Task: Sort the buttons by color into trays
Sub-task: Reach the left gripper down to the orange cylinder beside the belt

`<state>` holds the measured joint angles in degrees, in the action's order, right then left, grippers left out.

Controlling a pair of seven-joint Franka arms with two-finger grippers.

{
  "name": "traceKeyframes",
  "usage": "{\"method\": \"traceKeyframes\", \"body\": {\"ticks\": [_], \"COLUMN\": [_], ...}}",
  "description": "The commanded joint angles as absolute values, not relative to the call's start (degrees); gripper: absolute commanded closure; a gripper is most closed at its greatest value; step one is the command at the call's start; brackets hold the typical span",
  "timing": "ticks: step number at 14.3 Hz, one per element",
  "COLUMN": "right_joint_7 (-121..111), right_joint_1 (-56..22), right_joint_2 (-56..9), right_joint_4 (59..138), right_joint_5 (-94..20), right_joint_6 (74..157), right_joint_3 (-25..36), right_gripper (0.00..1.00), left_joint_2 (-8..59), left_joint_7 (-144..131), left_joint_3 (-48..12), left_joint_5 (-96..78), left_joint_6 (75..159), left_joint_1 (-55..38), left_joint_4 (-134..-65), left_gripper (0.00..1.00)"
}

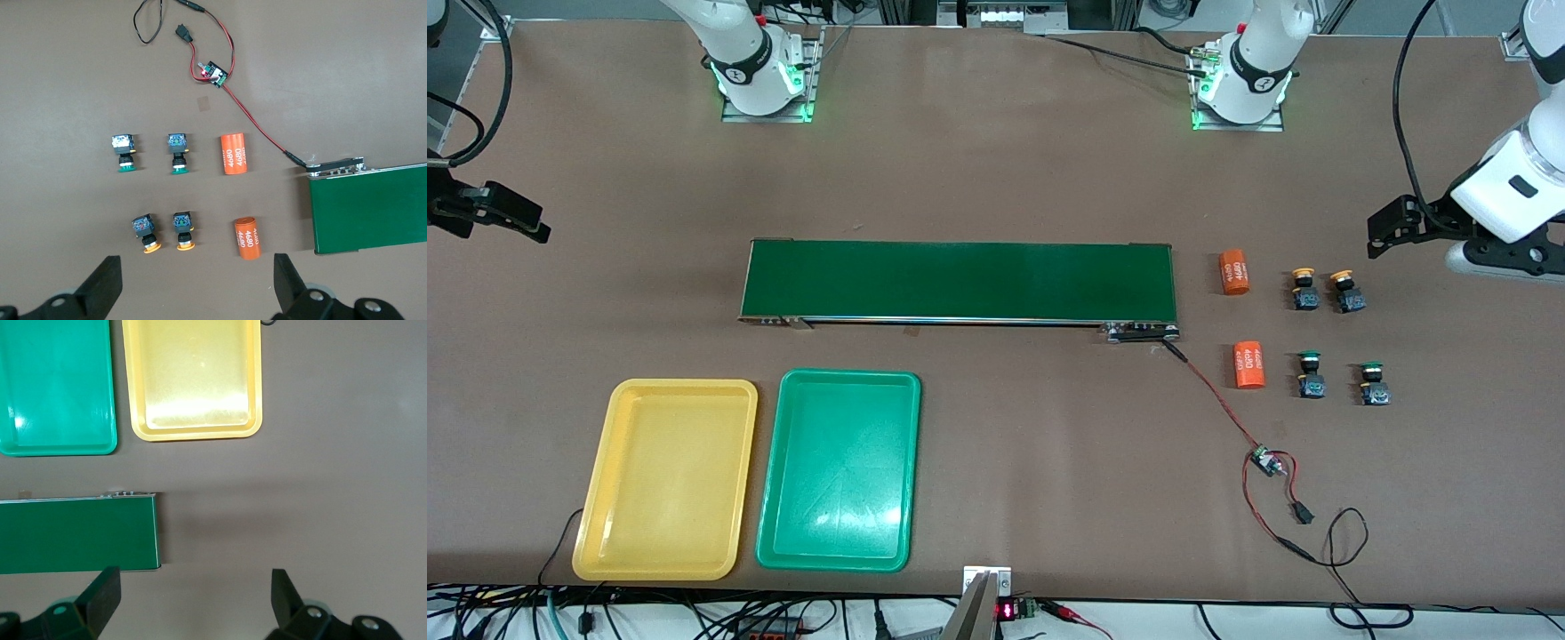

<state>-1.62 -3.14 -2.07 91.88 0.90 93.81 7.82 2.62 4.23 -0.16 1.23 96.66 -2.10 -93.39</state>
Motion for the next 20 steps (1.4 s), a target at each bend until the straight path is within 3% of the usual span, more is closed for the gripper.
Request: {"method": "traceKeyframes", "body": {"ticks": [1, 14, 20], "right_joint_7": [-2.37, -2.37, -2.37], "right_joint_1": [-3.34, -2.9, -0.53], "right_joint_2": [-0.7, -0.88, -1.23], "right_joint_4": [93.34, 93.34, 93.52], "right_joint_5": [1.76, 1.67, 1.58], "right_joint_6": [94.48, 94.57, 94.31], "right_joint_3": [7.91, 8.17, 8.26], "right_gripper": [0.0, 0.0, 0.0], "left_joint_2": [3.6, 4.04, 9.65], "left_joint_7": [5.28, 5.01, 5.27], "left_joint_3": [-0.52, -0.26, -0.44], "left_joint_5": [2.1, 2.2, 2.2], "left_joint_6": [96.06, 93.78, 93.52], "left_joint_1": [-2.19, -1.93, -2.2], "left_joint_4": [-91.41, -91.49, -91.58], "left_gripper": [0.0, 0.0, 0.0]}}
